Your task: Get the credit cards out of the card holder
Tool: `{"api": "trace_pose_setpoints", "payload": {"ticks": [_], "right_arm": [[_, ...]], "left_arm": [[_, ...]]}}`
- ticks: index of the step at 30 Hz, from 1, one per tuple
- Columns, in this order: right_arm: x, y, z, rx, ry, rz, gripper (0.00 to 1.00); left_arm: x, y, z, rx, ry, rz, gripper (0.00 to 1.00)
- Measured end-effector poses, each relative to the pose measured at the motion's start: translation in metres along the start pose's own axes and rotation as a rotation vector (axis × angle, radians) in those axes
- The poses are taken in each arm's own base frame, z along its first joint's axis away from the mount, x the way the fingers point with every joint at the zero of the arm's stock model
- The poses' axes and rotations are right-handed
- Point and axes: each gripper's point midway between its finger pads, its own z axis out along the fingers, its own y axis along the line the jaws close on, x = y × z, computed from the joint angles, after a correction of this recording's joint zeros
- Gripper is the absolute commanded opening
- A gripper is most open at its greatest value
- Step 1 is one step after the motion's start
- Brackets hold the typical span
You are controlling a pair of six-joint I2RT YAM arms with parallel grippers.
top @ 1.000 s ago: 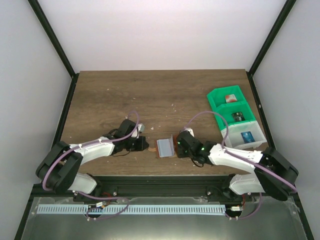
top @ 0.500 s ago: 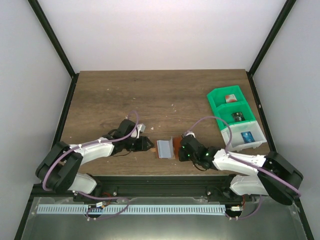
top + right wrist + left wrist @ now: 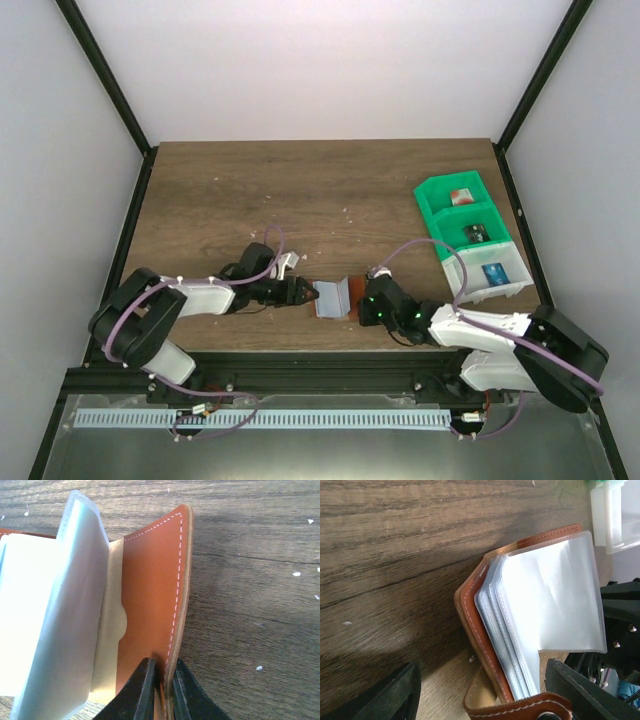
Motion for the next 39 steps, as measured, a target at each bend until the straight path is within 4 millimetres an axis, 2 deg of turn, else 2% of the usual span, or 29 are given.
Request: {"api": "trace_pose_setpoints", "payload": {"ticks": [6, 8, 12, 16, 18, 20, 23, 27, 30, 34, 39], "right_arm": [[0.000, 0.000, 0.000, -0.009, -0.008, 0.003, 0.10], [0.000, 0.001, 0.001, -0.012, -0.008, 0.003, 0.10], [-0.001, 0.002, 0.001, -0.015, -0.009, 0.004, 0.10], [0.000, 0.002, 0.001, -0.017, -0.009, 0.004, 0.11], [0.000, 0.002, 0.001, -0.018, -0.008, 0.004, 0.14], [0.000, 0.002, 0.001, -0.018, -0.005, 0.003, 0.21], [0.004, 0.001, 0.000, -0.011, 0.014, 0.004, 0.31], [0.000, 0.003, -0.009, -0.002, 0.028, -0.005, 0.33], [-0.021, 0.019, -0.027, -0.049, -0.023, -0.001, 0.32], [-0.054, 0.050, -0.057, -0.162, -0.106, 0.008, 0.32], [-0.066, 0.076, -0.073, -0.260, -0.119, 0.002, 0.40]], "left_arm": [[0.005, -0.003, 0.005, 0.055, 0.010, -0.021, 0.53], [0.003, -0.007, 0.004, 0.075, 0.004, -0.020, 0.44], [-0.001, -0.012, 0.007, 0.111, -0.005, -0.019, 0.34], [0.003, -0.009, 0.013, 0.131, 0.007, -0.049, 0.14], [0.005, -0.009, 0.013, 0.139, 0.011, -0.054, 0.07], [0.004, -0.011, 0.013, 0.149, 0.010, -0.062, 0.00], [0.002, -0.014, 0.013, 0.164, 0.009, -0.055, 0.00], [0.003, -0.015, 0.013, 0.165, 0.013, -0.056, 0.00], [0.004, -0.015, 0.013, 0.163, 0.018, -0.057, 0.00], [0.007, -0.018, 0.014, 0.160, 0.031, -0.057, 0.00], [0.008, -0.022, 0.016, 0.155, 0.040, -0.049, 0.00]]}}
